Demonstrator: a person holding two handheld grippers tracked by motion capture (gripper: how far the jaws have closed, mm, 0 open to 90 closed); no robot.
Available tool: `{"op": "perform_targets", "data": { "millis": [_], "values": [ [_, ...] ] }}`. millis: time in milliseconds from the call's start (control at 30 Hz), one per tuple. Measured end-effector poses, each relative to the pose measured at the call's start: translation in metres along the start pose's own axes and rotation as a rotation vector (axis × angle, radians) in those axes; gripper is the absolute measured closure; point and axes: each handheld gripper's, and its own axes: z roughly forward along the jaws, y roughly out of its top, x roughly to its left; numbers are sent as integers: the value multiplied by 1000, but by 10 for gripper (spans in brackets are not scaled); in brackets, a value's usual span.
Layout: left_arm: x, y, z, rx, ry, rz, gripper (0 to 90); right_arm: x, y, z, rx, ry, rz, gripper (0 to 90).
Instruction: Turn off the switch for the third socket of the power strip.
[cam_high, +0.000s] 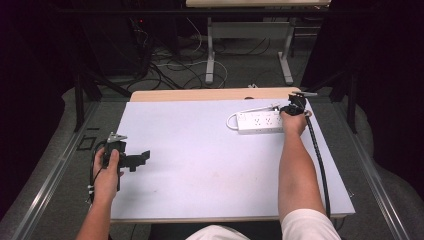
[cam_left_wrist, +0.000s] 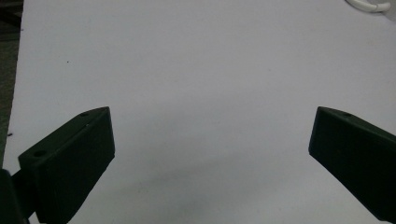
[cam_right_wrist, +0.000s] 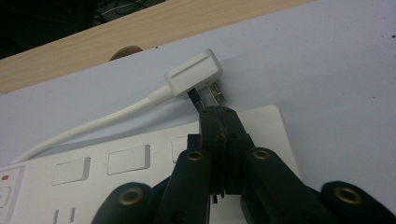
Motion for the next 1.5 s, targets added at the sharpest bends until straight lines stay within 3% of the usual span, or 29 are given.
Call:
{"op": "perform_targets", "data": {
  "millis": [133, 267, 500, 700, 800, 867, 1033, 1133, 1167, 1500],
  "values": [
    [-1, 0, 1, -2, 2, -2, 3, -1, -2, -1, -10, 22, 28, 900],
    [-2, 0, 2, 0, 0, 2, 3, -2, -3, -1, -18, 15, 14, 900],
    [-1, 0, 1, -3, 3, 1, 3, -4, -5, -1, -39, 13, 45, 900],
    [0, 0, 1, -2, 5, 0, 3, -5, -5, -2, -36, 20, 38, 900],
    [2, 0, 3, 2, 5, -8, 3, -3, -5, 1, -68, 34, 67, 829],
    [4, -1, 4, 10, 11, -14, 3, -4, -4, 1, -63, 41, 32, 808],
    [8, -2, 5, 10, 13, -29, 3, -4, -3, 0, -93, -4, 23, 691],
    [10, -2, 4, 12, 15, -34, 3, -5, -2, -2, -87, -7, 11, 616],
    [10, -2, 3, 8, 13, -33, 3, -4, -1, -2, -108, -2, 27, 596],
    [8, 0, 1, -8, 6, -22, 3, 0, 3, -14, -134, -32, -11, 490]
  ]
}}
